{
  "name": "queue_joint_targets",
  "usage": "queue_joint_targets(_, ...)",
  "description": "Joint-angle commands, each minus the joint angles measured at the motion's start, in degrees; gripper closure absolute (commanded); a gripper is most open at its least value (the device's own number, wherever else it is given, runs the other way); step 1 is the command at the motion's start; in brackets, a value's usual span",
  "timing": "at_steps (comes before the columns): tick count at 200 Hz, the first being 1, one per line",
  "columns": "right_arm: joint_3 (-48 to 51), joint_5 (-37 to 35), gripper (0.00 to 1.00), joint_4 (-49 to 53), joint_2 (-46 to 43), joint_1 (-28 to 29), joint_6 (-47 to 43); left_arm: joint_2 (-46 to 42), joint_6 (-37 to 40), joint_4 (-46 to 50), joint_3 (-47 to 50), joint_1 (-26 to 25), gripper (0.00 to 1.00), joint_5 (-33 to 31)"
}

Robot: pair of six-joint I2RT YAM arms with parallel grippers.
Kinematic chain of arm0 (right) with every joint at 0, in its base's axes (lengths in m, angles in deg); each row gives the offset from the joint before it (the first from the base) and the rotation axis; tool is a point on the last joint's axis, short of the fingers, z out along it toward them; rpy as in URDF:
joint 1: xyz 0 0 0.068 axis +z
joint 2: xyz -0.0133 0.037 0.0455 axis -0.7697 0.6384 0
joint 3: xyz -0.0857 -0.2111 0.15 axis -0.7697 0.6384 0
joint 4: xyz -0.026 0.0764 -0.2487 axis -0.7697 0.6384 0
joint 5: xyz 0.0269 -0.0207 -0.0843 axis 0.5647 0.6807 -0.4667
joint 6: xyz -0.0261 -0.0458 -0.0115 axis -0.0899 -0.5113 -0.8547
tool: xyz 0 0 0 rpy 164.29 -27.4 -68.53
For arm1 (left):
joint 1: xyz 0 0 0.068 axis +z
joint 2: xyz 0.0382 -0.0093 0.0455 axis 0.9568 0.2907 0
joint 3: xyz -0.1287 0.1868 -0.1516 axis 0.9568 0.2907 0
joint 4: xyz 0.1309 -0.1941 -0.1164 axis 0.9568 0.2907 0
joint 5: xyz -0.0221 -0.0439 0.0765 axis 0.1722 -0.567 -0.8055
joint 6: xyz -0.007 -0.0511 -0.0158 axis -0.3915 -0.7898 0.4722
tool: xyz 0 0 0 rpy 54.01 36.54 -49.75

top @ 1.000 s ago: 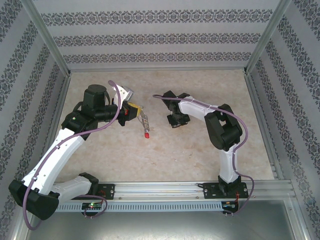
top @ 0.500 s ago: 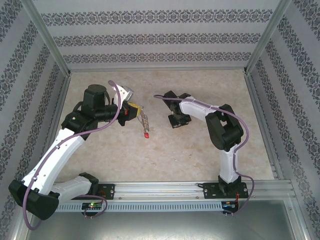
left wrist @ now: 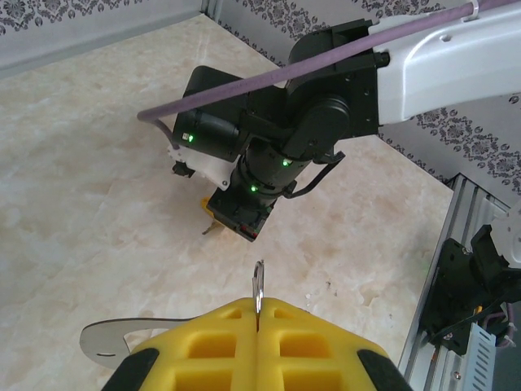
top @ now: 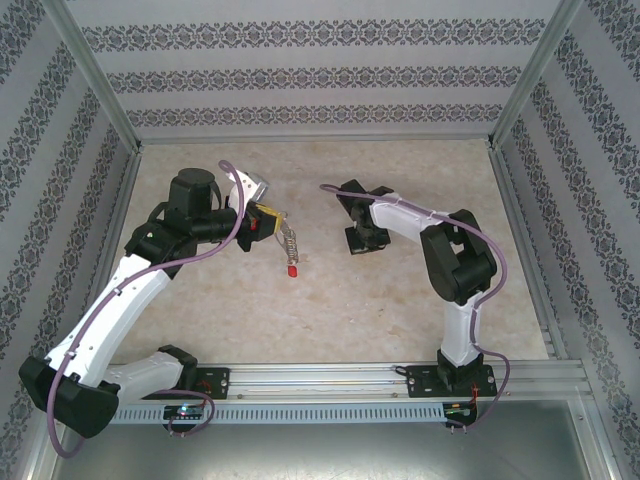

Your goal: Put the keys on the keyring

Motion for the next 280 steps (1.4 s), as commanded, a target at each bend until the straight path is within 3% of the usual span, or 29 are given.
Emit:
queue_joint_targets(1,1.9,1.6,0.93,-0.6,-0.9,-0.6,1.8,0.0,1.2,-2.2,-2.2,0.8,1.00,1.4)
queue_joint_targets(151,2.4,2.4,0.80,-2.2,-1.0,-1.8,2.6,0.3,1.2,-2.7,-2.6,0.8,1.00,1.9)
queue_joint_targets(204,2.5,2.5,0.80,-3.0,-1.2,-1.9,2.9,-0.1,1.2,-2.3,-2.5,0.8,1.00,1.9)
queue_joint_targets(280,2.6,2.3,0.89,-3.0,-1.8,-1.9,3.0,0.0,1.2,-2.4,-2.4,0.8,1.00,2.1)
